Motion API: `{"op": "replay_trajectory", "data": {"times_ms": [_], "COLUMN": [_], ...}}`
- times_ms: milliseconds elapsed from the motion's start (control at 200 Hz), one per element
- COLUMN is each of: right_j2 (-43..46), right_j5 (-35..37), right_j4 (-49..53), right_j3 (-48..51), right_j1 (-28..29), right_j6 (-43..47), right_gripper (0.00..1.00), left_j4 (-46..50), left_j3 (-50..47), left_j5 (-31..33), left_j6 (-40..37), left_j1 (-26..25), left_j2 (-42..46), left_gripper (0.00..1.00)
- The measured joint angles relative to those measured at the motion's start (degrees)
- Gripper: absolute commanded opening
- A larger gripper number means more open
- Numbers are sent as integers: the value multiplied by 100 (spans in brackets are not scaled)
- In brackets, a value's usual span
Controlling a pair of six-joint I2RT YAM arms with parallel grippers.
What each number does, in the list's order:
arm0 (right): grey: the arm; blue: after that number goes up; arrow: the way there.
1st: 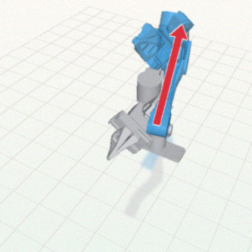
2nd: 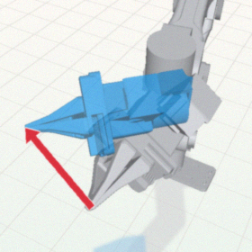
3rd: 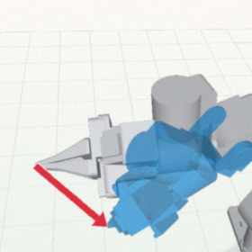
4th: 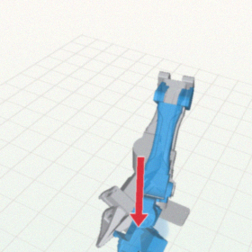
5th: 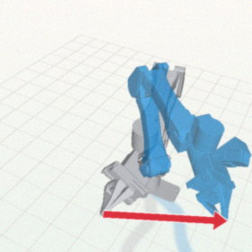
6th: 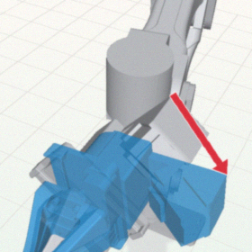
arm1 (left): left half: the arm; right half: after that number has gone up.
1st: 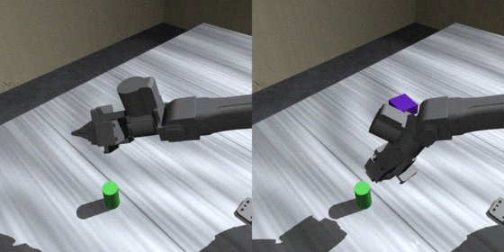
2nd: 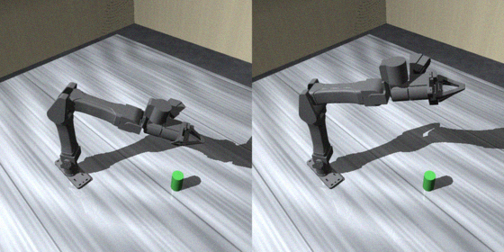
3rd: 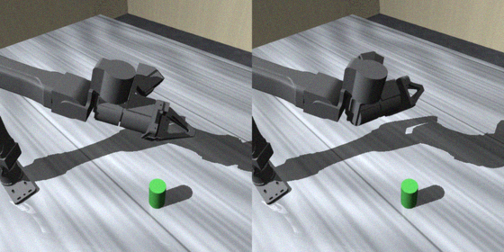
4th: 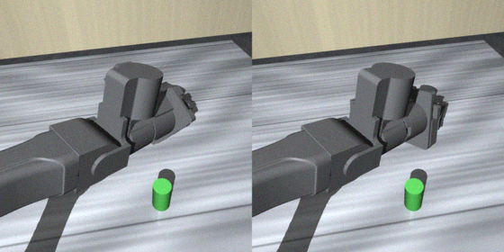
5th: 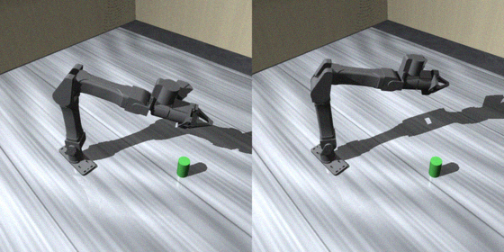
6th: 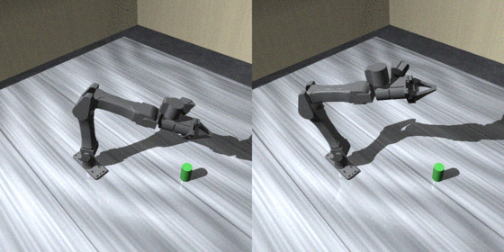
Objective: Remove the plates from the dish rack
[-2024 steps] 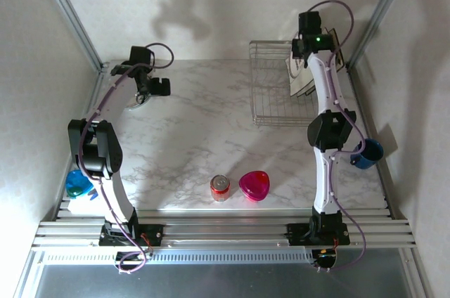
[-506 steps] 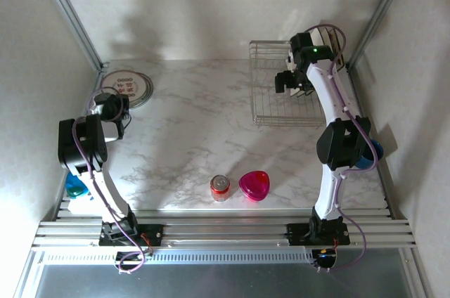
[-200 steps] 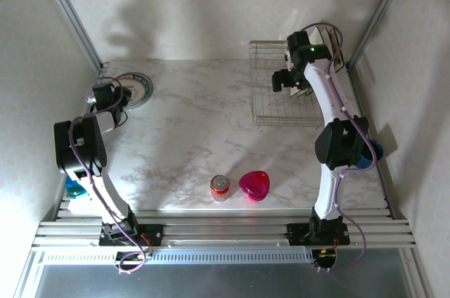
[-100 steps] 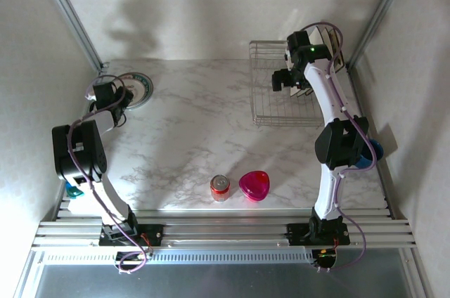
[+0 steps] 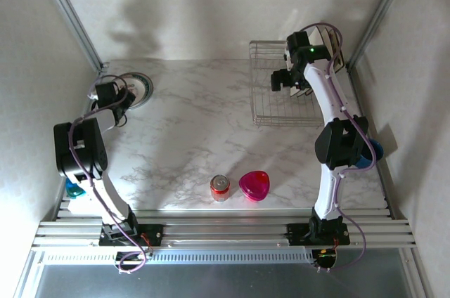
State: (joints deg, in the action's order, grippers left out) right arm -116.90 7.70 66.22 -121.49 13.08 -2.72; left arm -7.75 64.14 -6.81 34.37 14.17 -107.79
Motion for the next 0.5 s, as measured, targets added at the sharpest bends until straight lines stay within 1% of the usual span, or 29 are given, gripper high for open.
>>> {"op": "replay_trajectory", "data": {"times_ms": [325,501], "right_j2": [-2,-22], "right_j5": [-2,-4], "right_j4": [0,2], "right_j3": [-2,-46], "right_j1": [0,0], "right_j6": [0,0], "right_gripper": [99,99], "left_j4": [284,417], "left_j3": [586,662], "left_j5": [4,4], "left_j6": [-162,-271], "left_j1": [-90,-136], "left_j2": [-284,-350], "left_gripper": [81,82]}}
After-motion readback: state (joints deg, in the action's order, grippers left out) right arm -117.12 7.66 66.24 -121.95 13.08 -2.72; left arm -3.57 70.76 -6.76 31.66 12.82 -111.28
